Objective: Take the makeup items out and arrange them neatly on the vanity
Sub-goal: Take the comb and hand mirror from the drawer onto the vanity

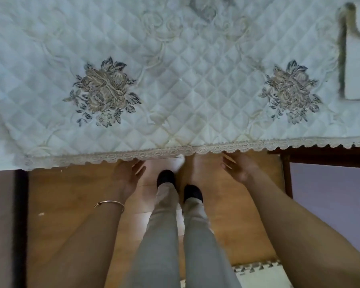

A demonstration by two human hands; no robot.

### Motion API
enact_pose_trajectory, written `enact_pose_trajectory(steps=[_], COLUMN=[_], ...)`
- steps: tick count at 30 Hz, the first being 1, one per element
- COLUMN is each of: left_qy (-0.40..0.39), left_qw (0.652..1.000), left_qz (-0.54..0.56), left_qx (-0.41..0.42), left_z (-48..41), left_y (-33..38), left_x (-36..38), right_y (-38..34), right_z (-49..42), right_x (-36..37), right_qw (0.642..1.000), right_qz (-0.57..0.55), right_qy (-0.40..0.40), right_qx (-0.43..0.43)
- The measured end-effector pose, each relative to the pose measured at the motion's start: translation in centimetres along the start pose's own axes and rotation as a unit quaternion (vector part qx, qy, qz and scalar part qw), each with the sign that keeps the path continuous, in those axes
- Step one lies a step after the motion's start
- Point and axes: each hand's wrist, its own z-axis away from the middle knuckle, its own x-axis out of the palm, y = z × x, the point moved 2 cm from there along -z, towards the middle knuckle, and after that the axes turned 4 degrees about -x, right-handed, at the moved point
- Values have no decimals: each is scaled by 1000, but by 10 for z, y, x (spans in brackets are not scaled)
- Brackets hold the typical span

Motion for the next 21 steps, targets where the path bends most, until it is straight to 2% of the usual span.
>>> enact_pose_trajectory(steps=[4,8,12,15,17,19,21], left_qy=[-41,-25,3,14,24,24,29], left_qw=[995,994,997,996,970,936,898], left_qz=[94,106,69,-88,-235,-312,-348], left_qx=[-9,-16,-23,-7,55,162,269], left_z=[1,17,44,76,105,137,165], left_y=[-7,-10,-28,-44,-51,-50,-38], left_x=[-2,5,-4,-12,-11,-10,-7], right_y=[1,9,30,46,51,51,44], right_z=[-1,5,20,46,69,94,119], right_x=[-1,-4,-20,-30,-35,-41,-45], right_qw=[999,1000,1000,995,979,932,878], right_qz=[-44,-16,14,99,195,314,370], right_qy=[-11,3,3,-4,10,13,5], right_qx=[6,6,11,4,-67,-184,-303])
